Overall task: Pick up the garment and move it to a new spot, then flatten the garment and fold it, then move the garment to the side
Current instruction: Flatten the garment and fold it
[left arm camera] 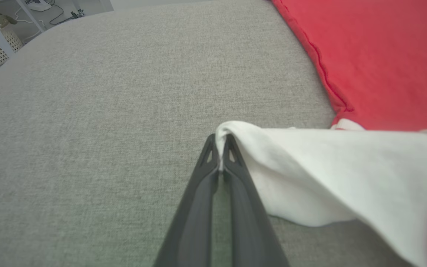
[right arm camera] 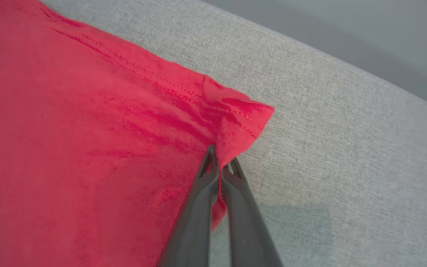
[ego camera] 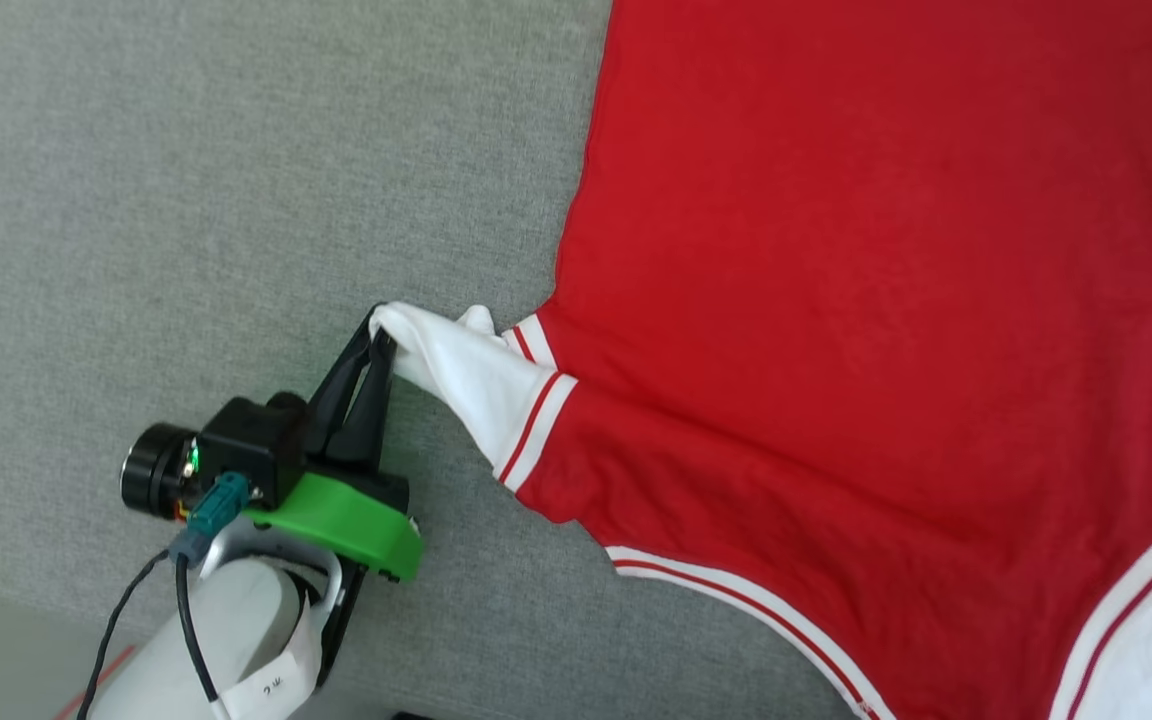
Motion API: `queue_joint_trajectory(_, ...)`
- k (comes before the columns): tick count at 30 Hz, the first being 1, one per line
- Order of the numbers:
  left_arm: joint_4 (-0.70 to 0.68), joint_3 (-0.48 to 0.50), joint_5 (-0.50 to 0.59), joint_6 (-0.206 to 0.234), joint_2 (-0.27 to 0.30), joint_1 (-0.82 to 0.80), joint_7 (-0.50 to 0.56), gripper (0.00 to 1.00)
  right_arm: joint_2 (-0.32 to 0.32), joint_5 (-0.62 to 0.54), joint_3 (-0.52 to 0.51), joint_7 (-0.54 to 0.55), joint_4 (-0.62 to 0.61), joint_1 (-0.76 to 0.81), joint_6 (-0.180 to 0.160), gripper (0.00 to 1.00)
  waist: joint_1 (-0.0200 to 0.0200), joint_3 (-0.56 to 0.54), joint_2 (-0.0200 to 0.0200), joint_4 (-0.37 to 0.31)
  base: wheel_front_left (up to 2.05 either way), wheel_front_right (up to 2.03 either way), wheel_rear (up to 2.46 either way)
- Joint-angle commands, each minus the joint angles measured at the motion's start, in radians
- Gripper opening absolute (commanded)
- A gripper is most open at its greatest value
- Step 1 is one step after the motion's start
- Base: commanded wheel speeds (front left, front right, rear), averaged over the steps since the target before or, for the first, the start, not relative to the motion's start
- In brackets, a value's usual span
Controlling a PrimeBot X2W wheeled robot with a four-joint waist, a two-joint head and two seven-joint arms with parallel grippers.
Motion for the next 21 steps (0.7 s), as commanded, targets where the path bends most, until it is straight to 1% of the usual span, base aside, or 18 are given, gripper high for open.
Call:
queue_joint_trajectory(1, 0.008, 0.010, 0.010, -0.006, -0.006, 0.022, -0.003, 0.00, -0.018, 0.021, 0.013, -0.027, -0.010, 0.025, 0.000, 0.00, -0.0001, -0.079, 0.0000, -0.030, 0.00, 0.00, 0.00)
queue_joint_trajectory(6, 0.035, 0.028, 0.009, -0.013, -0.004, 0.076, -0.003, 0.00, -0.113, 0.102, 0.098, -0.124, -0.102, 0.121, 0.000, 0.00, -0.0001, -0.176, 0.0000, -0.067, 0.00, 0.00, 0.00)
queue_joint_trajectory(8, 0.042, 0.035, 0.007, -0.012, 0.000, 0.101, -0.003, 0.00, -0.166, 0.135, 0.144, -0.155, -0.162, 0.183, 0.000, 0.00, -0.0001, -0.214, 0.0000, -0.086, 0.00, 0.00, 0.00)
queue_joint_trajectory(10, 0.046, 0.040, 0.005, -0.009, 0.003, 0.121, -0.003, 0.00, -0.210, 0.171, 0.167, -0.185, -0.218, 0.245, 0.000, 0.00, -0.0001, -0.241, 0.0000, -0.103, 0.00, 0.00, 0.00)
queue_joint_trajectory(15, 0.051, 0.052, -0.005, 0.000, 0.014, 0.170, -0.003, 0.00, -0.293, 0.232, 0.184, -0.256, -0.339, 0.419, 0.000, 0.00, -0.0001, -0.293, 0.0000, -0.150, 0.00, 0.00, 0.00)
queue_joint_trajectory(21, 0.046, 0.065, -0.016, 0.013, 0.034, 0.216, -0.003, 0.00, -0.336, 0.264, 0.150, -0.307, -0.437, 0.646, 0.000, 0.00, -0.0001, -0.338, 0.0000, -0.203, 0.00, 0.00, 0.00)
